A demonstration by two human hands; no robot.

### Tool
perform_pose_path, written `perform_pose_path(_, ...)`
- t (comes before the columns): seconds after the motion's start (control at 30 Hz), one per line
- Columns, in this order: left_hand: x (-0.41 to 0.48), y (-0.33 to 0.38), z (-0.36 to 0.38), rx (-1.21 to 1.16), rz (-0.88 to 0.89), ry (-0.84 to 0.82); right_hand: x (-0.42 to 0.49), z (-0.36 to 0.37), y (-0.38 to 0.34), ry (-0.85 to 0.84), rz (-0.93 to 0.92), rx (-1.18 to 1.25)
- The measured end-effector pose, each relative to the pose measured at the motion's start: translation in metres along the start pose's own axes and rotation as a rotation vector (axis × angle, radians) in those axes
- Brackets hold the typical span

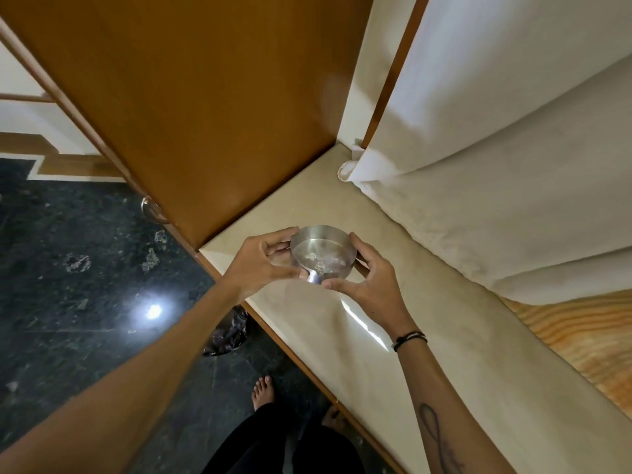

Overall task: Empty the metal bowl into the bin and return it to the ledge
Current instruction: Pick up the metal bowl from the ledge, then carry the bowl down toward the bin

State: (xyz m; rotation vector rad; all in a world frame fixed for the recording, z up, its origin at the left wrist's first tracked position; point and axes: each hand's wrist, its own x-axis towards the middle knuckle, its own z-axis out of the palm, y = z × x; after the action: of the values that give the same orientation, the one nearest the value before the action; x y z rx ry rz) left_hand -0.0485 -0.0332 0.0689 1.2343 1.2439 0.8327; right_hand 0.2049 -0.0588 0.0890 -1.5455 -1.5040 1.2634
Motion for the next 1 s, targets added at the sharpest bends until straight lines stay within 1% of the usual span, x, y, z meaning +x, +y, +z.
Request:
perform_pose_path(0.17, -0.032, 0.016, -0.011, -0.003, 0.021, 0.100, -0.014, 0.010, -0.020, -0.013, -0.068, 0.069)
perform_pose_path(0.4, -0.087, 0.015, -0.029, -0.042, 0.034, 0.227, -0.033, 0.037, -0.032, -0.104, -0.122, 0.106)
perform_pose_path(0.53, -0.125, 0.002, -0.053, -0.065, -0.006, 0.303, -0.043, 0.072, -0.038, -0.175, -0.102, 0.115)
perform_pose_path(0.63, -0.145, -0.014, -0.071, -0.054, -0.036, 0.325, -0.046, 0.101, -0.039, -0.220, -0.060, 0.126)
perform_pose_path(0.7, -0.165, -0.027, -0.087, -0.048, -0.066, 0.341, -0.046, 0.129, -0.035, -0.268, -0.042, 0.124)
perform_pose_path(0.83, -0.192, -0.079, -0.124, -0.044, -0.159, 0.291, -0.047, 0.187, -0.023, -0.336, 0.035, 0.134)
perform_pose_path(0.9, -0.199, -0.111, -0.141, -0.013, -0.197, 0.276, -0.047, 0.216, -0.010, -0.357, 0.088, 0.135)
perform_pose_path(1.0, -0.207, -0.183, -0.173, -0.010, -0.256, 0.279, -0.044, 0.285, 0.031, -0.373, 0.161, 0.134)
